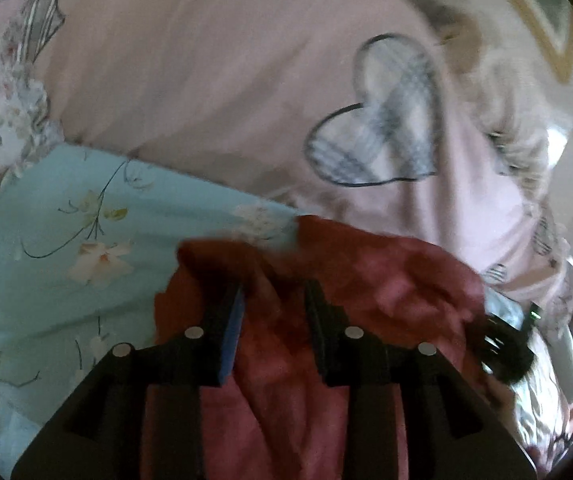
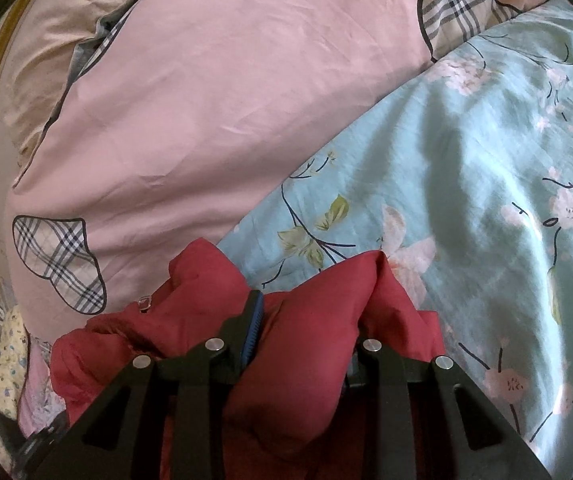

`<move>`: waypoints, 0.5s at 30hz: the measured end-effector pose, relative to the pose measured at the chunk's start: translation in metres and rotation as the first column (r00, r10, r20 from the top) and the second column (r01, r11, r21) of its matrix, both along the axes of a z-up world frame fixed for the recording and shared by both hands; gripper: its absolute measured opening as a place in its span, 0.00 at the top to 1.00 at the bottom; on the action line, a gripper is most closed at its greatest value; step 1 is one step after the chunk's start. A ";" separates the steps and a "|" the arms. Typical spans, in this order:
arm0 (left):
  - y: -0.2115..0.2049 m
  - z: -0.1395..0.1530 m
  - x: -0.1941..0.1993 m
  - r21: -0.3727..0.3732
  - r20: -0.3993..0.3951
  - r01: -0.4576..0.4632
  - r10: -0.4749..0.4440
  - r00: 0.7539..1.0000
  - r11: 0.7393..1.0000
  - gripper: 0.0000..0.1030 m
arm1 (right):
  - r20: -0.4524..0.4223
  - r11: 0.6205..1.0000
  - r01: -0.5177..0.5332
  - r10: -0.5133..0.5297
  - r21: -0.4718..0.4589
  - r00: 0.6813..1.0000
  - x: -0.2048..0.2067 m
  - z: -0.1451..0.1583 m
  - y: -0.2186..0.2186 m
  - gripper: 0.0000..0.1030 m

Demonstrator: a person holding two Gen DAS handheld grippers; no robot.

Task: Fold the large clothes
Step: 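Carry the held hem over the coat body with both grippers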

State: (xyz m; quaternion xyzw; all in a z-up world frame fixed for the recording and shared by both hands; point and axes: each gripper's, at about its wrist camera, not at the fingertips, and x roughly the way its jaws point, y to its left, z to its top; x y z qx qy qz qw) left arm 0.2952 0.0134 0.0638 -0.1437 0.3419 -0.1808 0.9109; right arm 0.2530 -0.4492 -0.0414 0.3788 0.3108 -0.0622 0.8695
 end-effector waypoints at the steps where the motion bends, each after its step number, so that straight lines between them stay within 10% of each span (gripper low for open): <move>1: -0.004 0.004 -0.011 -0.005 0.018 0.027 -0.027 0.999 1.000 0.73 | -0.001 1.000 0.001 -0.001 -0.003 1.000 0.001 0.000 0.001 0.70; 7: -0.067 -0.013 -0.056 0.115 0.001 0.251 -0.252 0.968 0.961 0.73 | -0.014 0.999 -0.003 0.002 -0.045 1.000 0.004 0.006 0.007 0.69; 15: -0.099 -0.071 -0.026 0.282 -0.077 0.203 -0.189 0.979 0.938 0.78 | 0.023 0.986 -0.041 0.045 -0.161 0.999 -0.025 0.057 0.028 0.53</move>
